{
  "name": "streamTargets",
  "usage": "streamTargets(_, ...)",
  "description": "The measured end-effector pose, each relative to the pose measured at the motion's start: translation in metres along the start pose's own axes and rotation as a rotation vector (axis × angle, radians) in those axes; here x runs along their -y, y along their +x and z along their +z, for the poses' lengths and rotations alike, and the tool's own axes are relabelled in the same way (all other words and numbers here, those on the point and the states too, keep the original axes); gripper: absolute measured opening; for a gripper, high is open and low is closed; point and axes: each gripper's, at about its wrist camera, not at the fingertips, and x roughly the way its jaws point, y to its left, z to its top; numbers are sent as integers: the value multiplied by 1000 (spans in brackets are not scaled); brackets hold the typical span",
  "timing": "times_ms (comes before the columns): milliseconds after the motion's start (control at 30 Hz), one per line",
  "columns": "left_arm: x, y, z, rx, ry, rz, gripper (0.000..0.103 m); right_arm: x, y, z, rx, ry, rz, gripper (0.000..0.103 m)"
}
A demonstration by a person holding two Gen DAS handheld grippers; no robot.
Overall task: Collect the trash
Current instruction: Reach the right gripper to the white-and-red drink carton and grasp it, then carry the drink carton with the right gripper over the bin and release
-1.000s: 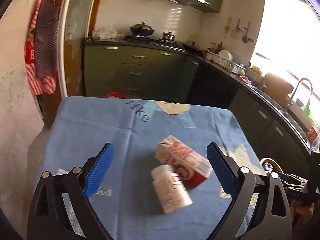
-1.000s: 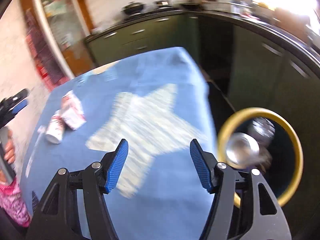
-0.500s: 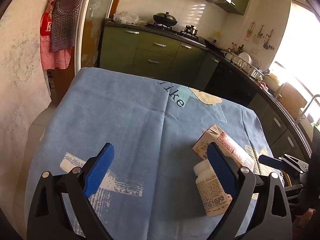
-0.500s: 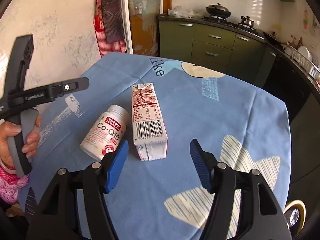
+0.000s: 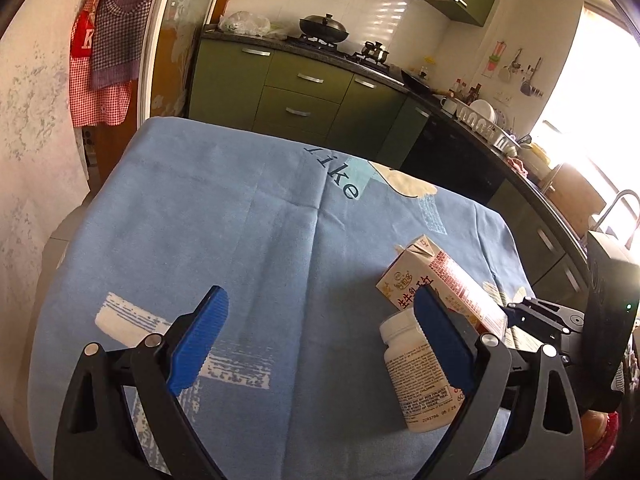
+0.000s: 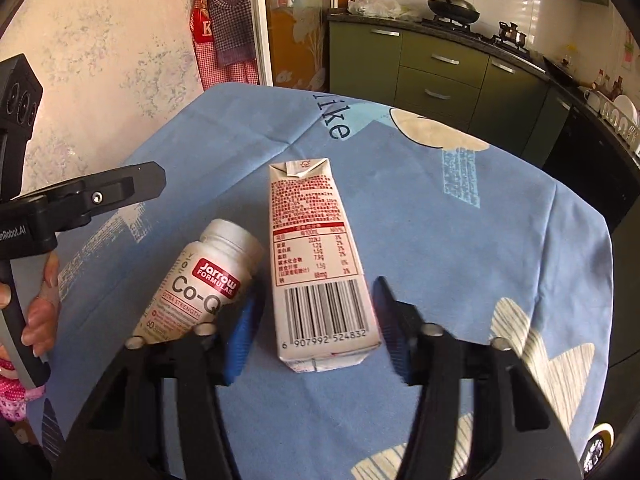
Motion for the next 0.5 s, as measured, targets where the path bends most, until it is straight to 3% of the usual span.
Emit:
streamTargets(267,1,1,-2,1,2,-2,93,6,-36,-12,57,80,-23,36)
streamTargets(500,7,1,-6,0,31,5,93,21,-97,-49,151,200,-60,36)
